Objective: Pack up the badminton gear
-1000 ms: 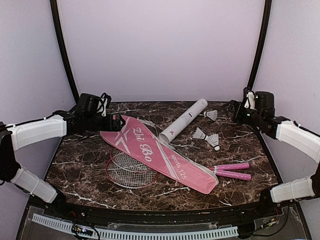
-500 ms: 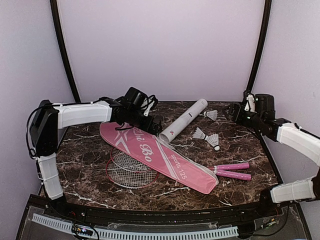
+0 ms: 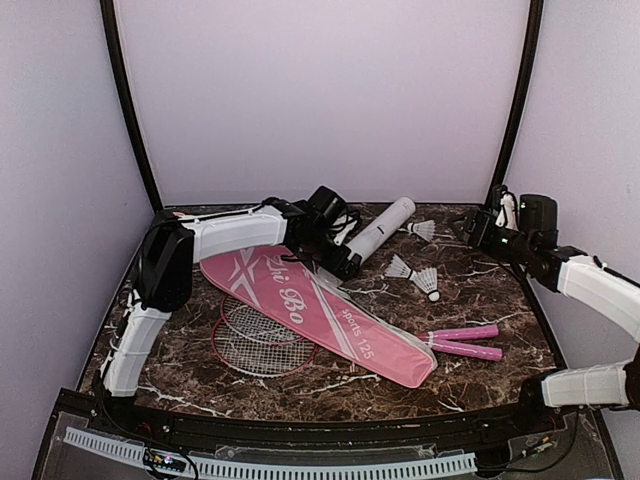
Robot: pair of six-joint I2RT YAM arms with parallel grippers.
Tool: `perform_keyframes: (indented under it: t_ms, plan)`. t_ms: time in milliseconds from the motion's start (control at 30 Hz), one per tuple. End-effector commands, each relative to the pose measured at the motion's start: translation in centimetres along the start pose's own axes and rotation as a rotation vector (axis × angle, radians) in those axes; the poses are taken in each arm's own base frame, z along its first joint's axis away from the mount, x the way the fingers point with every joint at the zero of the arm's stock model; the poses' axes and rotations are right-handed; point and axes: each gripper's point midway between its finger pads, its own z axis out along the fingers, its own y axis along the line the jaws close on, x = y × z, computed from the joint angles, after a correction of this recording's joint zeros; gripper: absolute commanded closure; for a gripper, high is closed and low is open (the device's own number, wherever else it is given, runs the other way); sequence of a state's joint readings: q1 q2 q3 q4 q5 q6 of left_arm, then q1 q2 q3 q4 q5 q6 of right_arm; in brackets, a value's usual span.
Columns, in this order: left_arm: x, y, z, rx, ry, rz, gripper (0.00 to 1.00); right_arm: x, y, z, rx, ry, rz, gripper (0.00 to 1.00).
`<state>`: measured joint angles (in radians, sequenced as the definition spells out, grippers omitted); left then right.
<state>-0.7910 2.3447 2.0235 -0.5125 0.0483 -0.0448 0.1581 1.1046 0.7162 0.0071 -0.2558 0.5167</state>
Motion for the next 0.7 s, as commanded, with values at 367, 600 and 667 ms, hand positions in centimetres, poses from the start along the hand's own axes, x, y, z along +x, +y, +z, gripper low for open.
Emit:
perform_keyframes:
  t_ms: [367, 600, 667]
  plan:
    - [1.1, 1.5, 4.7, -0.139, 0.117, 0.065, 0.09, -1.4, 1.4, -1.3, -0.088, -0.091, 0.011, 0.01]
    - [-2.0, 3.1, 2.9, -0.194, 0.021, 0.018, 0.26, -1.6, 1.8, -1.3, -0.109, -0.098, -0.008, 0.01]
    - [-2.9, 3.6, 1.9, -0.217, -0.005, 0.007, 0.29, -1.6, 1.9, -1.4, -0.113, -0.101, -0.014, 0.01]
